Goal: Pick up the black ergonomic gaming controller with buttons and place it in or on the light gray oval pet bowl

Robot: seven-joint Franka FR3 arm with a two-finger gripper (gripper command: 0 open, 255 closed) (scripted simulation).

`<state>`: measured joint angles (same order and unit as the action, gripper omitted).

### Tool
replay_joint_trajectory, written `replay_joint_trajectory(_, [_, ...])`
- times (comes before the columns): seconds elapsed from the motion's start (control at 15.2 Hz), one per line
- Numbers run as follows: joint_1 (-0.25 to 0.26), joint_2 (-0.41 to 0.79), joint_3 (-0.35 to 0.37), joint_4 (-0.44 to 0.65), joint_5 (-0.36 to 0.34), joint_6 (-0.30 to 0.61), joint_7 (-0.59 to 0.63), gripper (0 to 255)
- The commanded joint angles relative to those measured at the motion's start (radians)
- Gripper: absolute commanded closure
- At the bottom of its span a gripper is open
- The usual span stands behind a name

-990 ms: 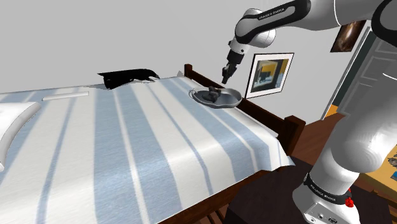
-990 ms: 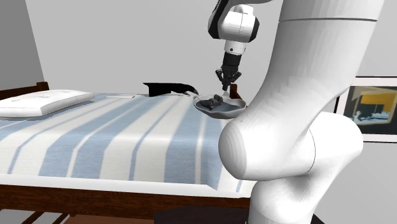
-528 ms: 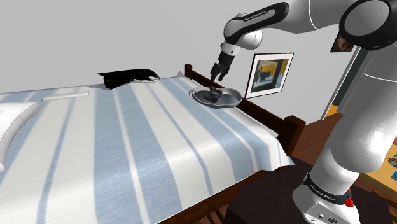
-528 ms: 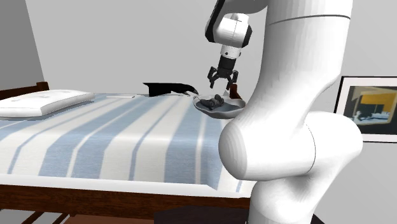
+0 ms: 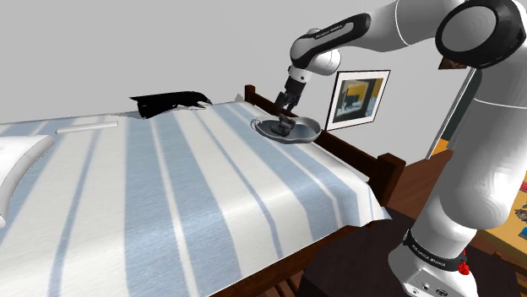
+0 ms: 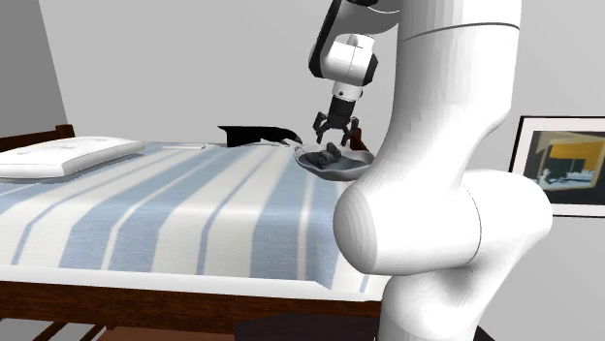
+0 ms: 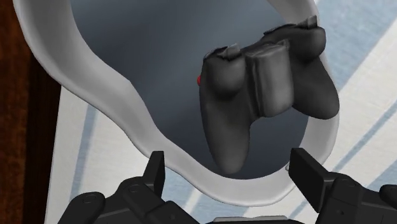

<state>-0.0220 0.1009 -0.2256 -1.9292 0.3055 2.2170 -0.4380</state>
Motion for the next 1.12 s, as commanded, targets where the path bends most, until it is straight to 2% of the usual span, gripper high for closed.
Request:
replay_joint_trajectory(0.0, [0.000,0.005,0.000,0.002,0.002,0.004,-0.001,0])
replay_joint_trajectory(0.33, [0.000,0.005,0.000,0.002,0.002,0.004,-0.001,0])
replay_joint_trajectory(0.4, [0.000,0.005,0.000,0.002,0.002,0.004,-0.001,255])
replay_joint_trajectory(1.06, [0.000,0.001,0.000,0.010,-0.002,-0.008,0.003,255])
